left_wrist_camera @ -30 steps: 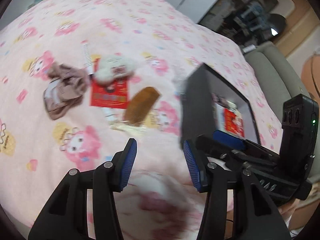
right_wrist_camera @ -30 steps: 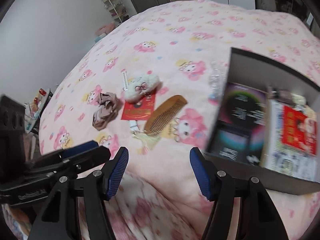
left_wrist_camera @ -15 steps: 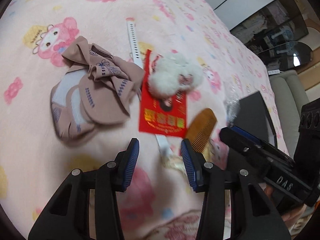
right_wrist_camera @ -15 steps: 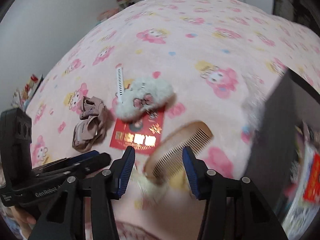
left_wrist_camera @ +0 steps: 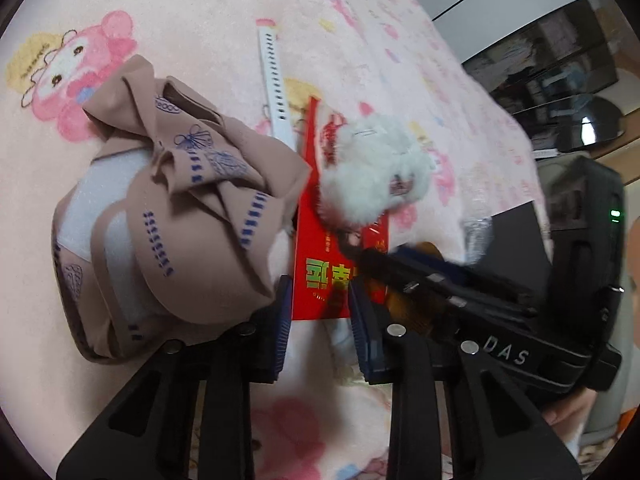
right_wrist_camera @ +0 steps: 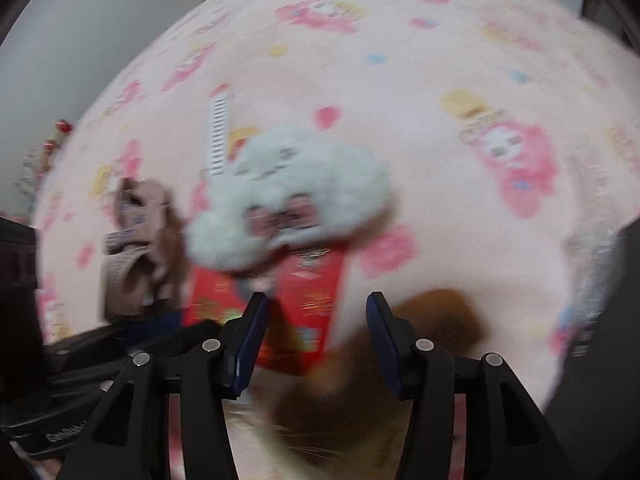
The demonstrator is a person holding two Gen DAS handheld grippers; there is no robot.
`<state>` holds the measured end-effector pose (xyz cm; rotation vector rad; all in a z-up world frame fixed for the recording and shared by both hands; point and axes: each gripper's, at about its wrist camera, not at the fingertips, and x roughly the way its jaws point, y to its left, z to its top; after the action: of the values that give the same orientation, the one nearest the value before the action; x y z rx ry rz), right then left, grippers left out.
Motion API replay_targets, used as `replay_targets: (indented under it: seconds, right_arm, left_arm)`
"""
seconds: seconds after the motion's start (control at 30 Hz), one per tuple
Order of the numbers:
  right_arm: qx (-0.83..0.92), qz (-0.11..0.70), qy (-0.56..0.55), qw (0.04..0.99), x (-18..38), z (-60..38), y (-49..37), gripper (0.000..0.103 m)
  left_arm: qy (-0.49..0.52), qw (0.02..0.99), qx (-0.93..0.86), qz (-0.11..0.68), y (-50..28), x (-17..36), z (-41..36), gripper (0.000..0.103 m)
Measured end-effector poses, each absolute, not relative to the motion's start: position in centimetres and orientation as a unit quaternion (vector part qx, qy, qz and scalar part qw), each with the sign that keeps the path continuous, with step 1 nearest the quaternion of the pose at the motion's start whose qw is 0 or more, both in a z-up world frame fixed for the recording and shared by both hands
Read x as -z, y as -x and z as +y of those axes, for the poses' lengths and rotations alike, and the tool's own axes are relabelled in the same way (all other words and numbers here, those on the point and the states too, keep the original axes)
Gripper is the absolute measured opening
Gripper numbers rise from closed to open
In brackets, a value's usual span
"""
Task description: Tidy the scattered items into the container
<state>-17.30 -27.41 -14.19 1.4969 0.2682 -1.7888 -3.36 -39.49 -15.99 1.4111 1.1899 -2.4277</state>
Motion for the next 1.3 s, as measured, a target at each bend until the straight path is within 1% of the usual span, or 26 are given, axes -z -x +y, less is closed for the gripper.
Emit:
replay_targets:
  seconds: [0.07, 0.1, 0.13, 0.23, 0.3, 0.4, 0.5, 0.67, 0.77, 0.83, 0.9, 0.97, 1.07, 1.13, 1.2, 1.23, 1.3]
  right_arm:
    - [0.700, 0.101, -0.592, 0.387, 14.4, -27.3, 16.9, 0.046]
    - [0.703, 0.102, -0.587, 0.388, 14.4, -27.2, 16.6, 0.046]
    - [0.702, 0.100, -0.588, 0.389, 14.2, -27.0, 16.3, 0.046]
    - [0.692, 0.075, -0.597, 0.399, 13.8, -26.0, 15.4, 0.046]
    - [0.693, 0.082, -0.592, 0.403, 13.1, -25.7, 14.3, 0.046]
    - [0.704, 0.113, -0.574, 0.404, 11.8, -25.6, 12.6, 0.046]
    - [0.702, 0.132, -0.556, 0.425, 10.5, -25.6, 11.6, 0.046]
    - [0.714, 0.151, -0.546, 0.412, 9.7, -24.8, 11.4, 0.046]
    - [0.699, 0.151, -0.543, 0.441, 9.2, -25.8, 10.6, 0.046]
    - [0.690, 0.163, -0.531, 0.463, 8.6, -26.6, 9.6, 0.047]
    - [0.695, 0.180, -0.518, 0.465, 8.5, -27.4, 9.2, 0.051]
    - [0.695, 0.181, -0.528, 0.453, 9.2, -28.0, 9.7, 0.052]
    - [0.695, 0.176, -0.556, 0.420, 11.5, -28.4, 11.5, 0.052]
    - [0.690, 0.168, -0.573, 0.409, 13.0, -28.3, 12.4, 0.052]
    - [0.668, 0.150, -0.596, 0.419, 14.2, -28.2, 12.7, 0.052]
    - [0.660, 0.142, -0.601, 0.427, 14.5, -28.1, 12.8, 0.052]
    - [0.653, 0.135, -0.601, 0.440, 14.1, -27.8, 12.8, 0.050]
  left_arm:
    - [-0.458, 0.048, 0.801, 0.383, 2.9, 15.6, -39.5, 0.012]
    - [-0.457, 0.048, 0.801, 0.384, 2.8, 15.6, -39.4, 0.011]
    - [-0.455, 0.048, 0.801, 0.386, 2.4, 15.6, -39.4, 0.006]
    - [-0.438, 0.034, 0.804, 0.401, 1.2, 15.2, -39.2, 0.004]
    - [-0.436, 0.027, 0.805, 0.401, 0.4, 14.7, -39.1, 0.003]
    - [-0.438, 0.026, 0.803, 0.403, -1.0, 14.2, -39.1, 0.003]
    - [-0.443, 0.026, 0.800, 0.405, -3.3, 13.7, -39.4, 0.003]
    - [-0.460, 0.021, 0.792, 0.400, -6.8, 12.9, -40.3, 0.002]
    - [-0.475, 0.017, 0.791, 0.386, -8.3, 12.6, -41.2, 0.002]
    - [-0.482, 0.009, 0.781, 0.397, -8.7, 13.0, -42.2, 0.002]
    - [-0.493, 0.005, 0.773, 0.400, -8.5, 13.5, -42.5, 0.006]
    - [-0.499, -0.003, 0.764, 0.408, -7.7, 14.5, -42.1, 0.021]
    - [-0.498, -0.011, 0.753, 0.429, -6.3, 16.3, -40.8, 0.037]
    - [-0.486, 0.007, 0.757, 0.437, -5.5, 17.1, -40.4, 0.037]
    - [-0.475, 0.024, 0.756, 0.449, -5.2, 17.6, -40.3, 0.032]
    - [-0.472, 0.028, 0.756, 0.452, -5.1, 17.7, -40.2, 0.018]
    - [-0.463, 0.028, 0.759, 0.456, -5.1, 17.3, -40.2, 0.013]
